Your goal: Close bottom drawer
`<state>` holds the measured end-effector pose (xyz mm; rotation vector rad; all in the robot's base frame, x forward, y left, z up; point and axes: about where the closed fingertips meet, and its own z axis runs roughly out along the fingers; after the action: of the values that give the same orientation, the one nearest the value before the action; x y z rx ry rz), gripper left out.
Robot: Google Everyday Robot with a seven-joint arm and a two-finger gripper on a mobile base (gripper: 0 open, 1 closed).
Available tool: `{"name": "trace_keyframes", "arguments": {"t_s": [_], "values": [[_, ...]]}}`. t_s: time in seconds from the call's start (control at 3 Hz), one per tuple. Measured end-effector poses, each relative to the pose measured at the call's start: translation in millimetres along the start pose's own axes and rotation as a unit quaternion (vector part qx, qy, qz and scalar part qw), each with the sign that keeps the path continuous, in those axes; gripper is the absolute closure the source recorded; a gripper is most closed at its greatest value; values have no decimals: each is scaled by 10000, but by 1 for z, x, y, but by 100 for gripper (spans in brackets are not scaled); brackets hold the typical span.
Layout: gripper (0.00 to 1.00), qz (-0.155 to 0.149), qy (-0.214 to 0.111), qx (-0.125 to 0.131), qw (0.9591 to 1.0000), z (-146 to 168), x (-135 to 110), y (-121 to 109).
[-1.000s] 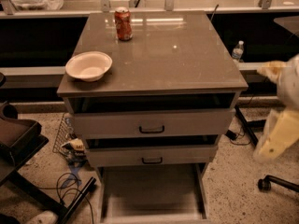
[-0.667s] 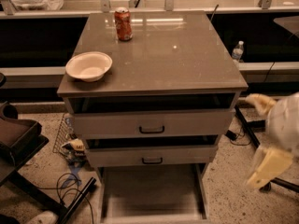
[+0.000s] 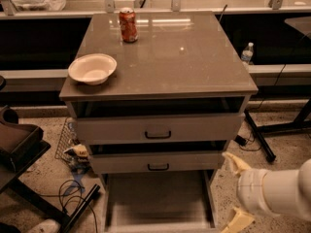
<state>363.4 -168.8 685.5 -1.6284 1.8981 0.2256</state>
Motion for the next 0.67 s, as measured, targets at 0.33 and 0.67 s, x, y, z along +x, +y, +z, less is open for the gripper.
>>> {"name": "trace_keyframes", "arguments": {"t_s": [0.33, 0.67], "values": [[0, -33, -48, 285, 9996, 40, 10, -3], [0, -28, 4, 598, 9982, 41, 13, -18]]}}
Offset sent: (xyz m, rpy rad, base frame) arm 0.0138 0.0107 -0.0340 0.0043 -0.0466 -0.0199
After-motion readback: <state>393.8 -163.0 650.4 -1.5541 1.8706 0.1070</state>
